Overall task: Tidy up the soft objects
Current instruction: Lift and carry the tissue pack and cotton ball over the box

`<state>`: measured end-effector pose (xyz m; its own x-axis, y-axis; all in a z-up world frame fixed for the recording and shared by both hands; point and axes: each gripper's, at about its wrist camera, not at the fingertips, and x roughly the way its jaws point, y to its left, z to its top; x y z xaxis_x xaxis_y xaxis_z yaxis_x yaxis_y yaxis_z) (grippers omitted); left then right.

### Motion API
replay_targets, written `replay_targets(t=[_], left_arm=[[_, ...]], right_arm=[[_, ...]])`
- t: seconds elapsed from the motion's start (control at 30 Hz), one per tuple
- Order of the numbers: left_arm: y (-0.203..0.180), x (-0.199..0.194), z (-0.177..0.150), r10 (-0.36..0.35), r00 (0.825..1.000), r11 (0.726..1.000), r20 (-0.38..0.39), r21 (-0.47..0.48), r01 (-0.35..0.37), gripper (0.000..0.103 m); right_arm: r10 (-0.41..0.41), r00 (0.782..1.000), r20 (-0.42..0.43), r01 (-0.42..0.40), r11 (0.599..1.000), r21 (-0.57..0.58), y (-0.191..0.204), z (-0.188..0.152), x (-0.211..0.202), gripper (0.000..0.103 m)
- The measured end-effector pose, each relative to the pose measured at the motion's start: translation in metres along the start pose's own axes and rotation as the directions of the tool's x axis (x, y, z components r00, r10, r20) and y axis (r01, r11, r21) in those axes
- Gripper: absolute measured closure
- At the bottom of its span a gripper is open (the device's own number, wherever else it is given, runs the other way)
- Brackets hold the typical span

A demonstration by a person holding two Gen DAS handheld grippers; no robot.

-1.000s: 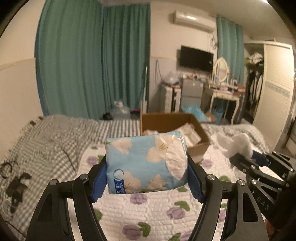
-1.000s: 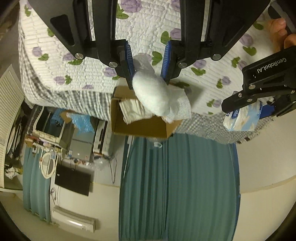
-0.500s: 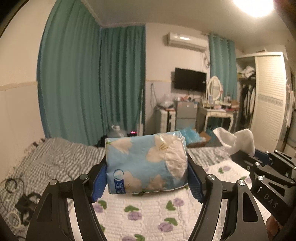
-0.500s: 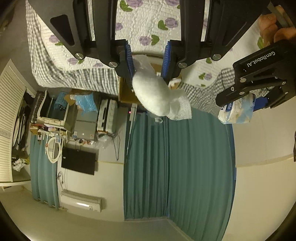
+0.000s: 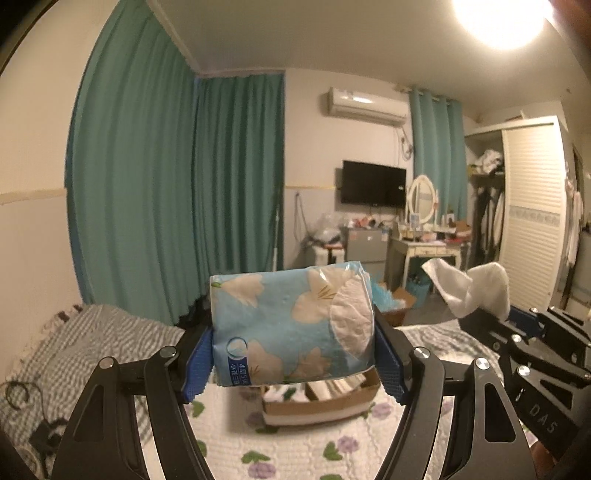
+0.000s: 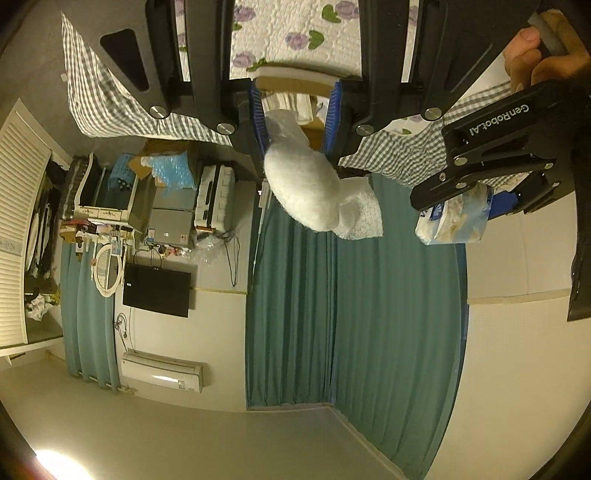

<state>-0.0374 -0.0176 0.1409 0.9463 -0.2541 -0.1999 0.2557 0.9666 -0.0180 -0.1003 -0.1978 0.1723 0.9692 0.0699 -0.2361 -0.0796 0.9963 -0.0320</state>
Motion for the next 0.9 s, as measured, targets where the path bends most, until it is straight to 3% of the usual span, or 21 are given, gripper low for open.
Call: replay_targets(t=[0.37, 0.9], left_arm=[[0.011, 0.059, 0.005, 0.023, 1.0, 1.0, -0.009, -0.014, -0.023, 0.031], [0.019, 0.189, -0.043, 0.044, 0.984, 0.999, -0.173, -0.022, -0.048, 0.031]], right_arm=[[-0.002, 1.0, 0.015, 0.002, 1.0, 0.012, -0.005, 0.009, 0.046, 0.076], [-0.005, 0.996, -0.091, 0.006, 1.0, 0.012, -0.018, -0.024, 0.175, 0.076]])
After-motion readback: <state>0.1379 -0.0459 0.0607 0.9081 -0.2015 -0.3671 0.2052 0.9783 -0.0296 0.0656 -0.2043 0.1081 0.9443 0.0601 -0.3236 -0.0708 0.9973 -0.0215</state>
